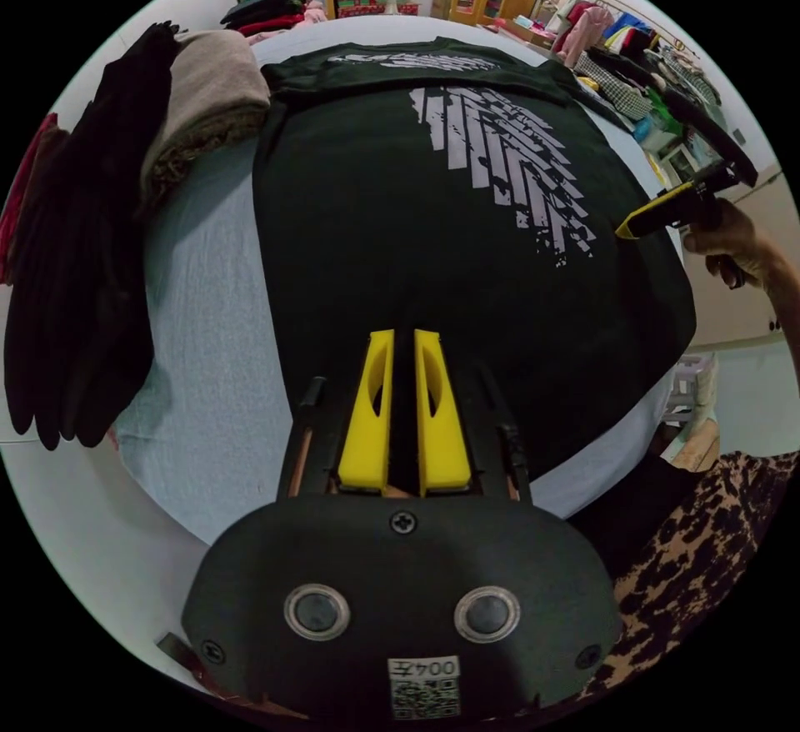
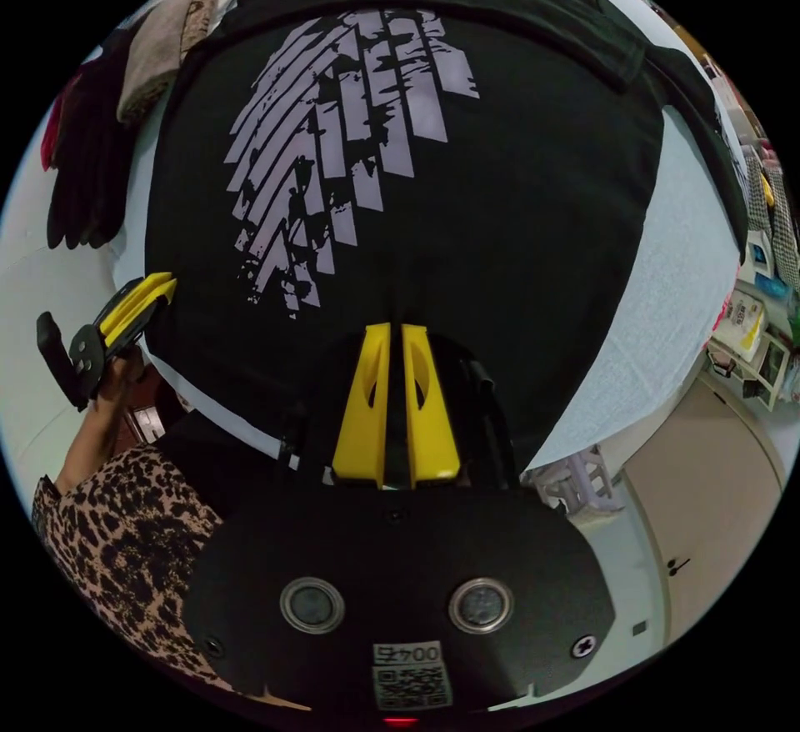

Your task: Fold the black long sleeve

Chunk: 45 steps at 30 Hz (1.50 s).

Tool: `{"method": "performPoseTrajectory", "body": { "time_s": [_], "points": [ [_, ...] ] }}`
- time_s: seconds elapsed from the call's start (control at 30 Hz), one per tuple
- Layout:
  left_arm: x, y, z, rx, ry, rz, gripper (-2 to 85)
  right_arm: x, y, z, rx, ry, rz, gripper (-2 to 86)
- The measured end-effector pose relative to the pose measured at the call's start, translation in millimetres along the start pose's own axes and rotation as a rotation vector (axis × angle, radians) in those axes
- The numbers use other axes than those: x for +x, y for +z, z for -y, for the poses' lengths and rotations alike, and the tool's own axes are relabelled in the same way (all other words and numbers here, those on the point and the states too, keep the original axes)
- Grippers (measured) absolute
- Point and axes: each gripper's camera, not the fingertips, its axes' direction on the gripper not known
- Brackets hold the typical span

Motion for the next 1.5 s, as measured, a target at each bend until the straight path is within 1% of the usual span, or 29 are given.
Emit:
{"method": "performPoseTrajectory", "body": {
  "time_s": [0.17,0.47,0.6,0.67,0.83,1.2,1.5],
  "points": [
    [12,-1,-6,0.008,0.014,0.000,2.3,-13,4,6,-0.037,-0.047,-0.053,4.0],
    [31,-2,-9,0.006,0.031,-0.003,1.9,-21,11,8,-0.038,-0.040,-0.112,4.1],
    [36,-2,-8,0.004,0.032,-0.008,1.7,-16,14,7,-0.023,-0.014,-0.097,3.9],
    [40,-1,-8,0.004,0.034,-0.010,1.7,-8,15,6,-0.019,0.032,-0.052,4.1],
    [48,-1,-6,0.007,0.032,-0.012,1.6,3,20,2,0.012,0.013,-0.057,3.9],
    [66,3,7,-0.001,0.002,0.000,2.0,31,29,3,0.000,-0.112,-0.118,3.8],
    [87,7,32,-0.074,-0.130,0.078,2.7,73,31,2,-0.016,-0.323,-0.124,5.2]
  ]
}}
